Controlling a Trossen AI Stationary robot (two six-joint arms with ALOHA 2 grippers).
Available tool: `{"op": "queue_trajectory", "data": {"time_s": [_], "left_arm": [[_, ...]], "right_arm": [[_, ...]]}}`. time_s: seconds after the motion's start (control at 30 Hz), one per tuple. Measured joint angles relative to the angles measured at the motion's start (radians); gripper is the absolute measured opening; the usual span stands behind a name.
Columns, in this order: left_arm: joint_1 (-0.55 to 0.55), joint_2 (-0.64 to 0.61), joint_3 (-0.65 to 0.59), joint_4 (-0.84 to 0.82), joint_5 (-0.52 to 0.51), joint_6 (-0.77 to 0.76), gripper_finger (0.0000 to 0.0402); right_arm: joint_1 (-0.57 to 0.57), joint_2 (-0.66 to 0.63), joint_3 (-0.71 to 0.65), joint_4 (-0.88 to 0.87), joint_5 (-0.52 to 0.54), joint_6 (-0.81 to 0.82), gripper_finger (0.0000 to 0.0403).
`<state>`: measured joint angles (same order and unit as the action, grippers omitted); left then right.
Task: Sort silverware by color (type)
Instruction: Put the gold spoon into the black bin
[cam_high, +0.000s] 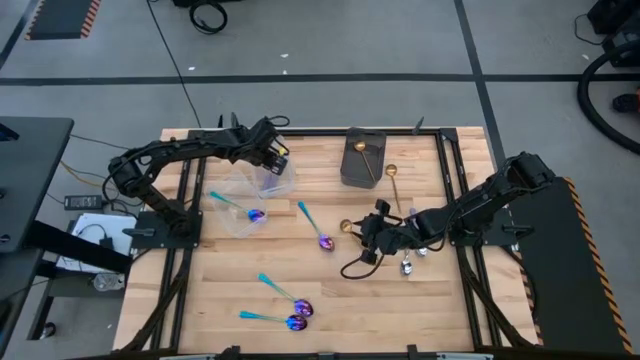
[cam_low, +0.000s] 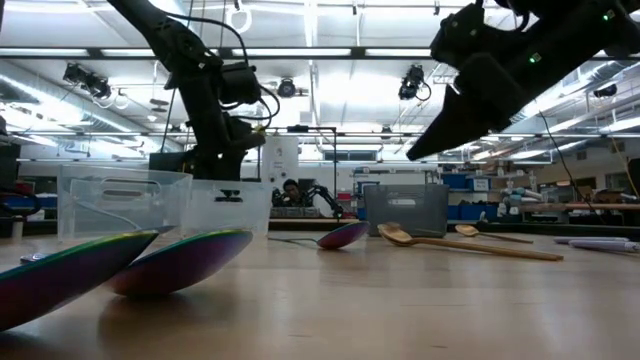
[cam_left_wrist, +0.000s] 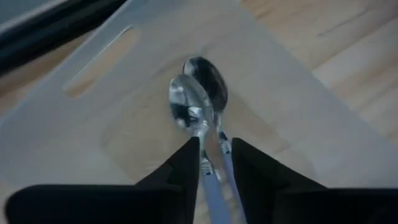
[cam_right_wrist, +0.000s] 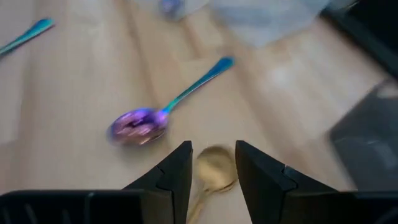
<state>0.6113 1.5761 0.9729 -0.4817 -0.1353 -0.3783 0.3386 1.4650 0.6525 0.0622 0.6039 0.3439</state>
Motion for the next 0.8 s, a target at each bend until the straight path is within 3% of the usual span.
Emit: {"op": "queue_trajectory", "data": {"time_s": [0.2, 0.43, 0.8], "left_arm": [[-0.085, 0.000, 0.024, 0.016, -0.006, 0.104, 0.0122], [-0.221, -0.012, 0.070, 0.042, -0.089, 0.251, 0.0123], [-0.429, -0.014, 0.088, 0.166, -0.078, 0.318, 0.0123]], "right_arm": [[-0.025, 0.010, 0.000, -0.086, -0.048, 0.073, 0.0132], [0.012, 0.030, 0.001, -0.114, -0.118, 0.134, 0.0132], [0.105, 0.166, 0.001, -0.054, 0.000, 0.247, 0.0132]]}}
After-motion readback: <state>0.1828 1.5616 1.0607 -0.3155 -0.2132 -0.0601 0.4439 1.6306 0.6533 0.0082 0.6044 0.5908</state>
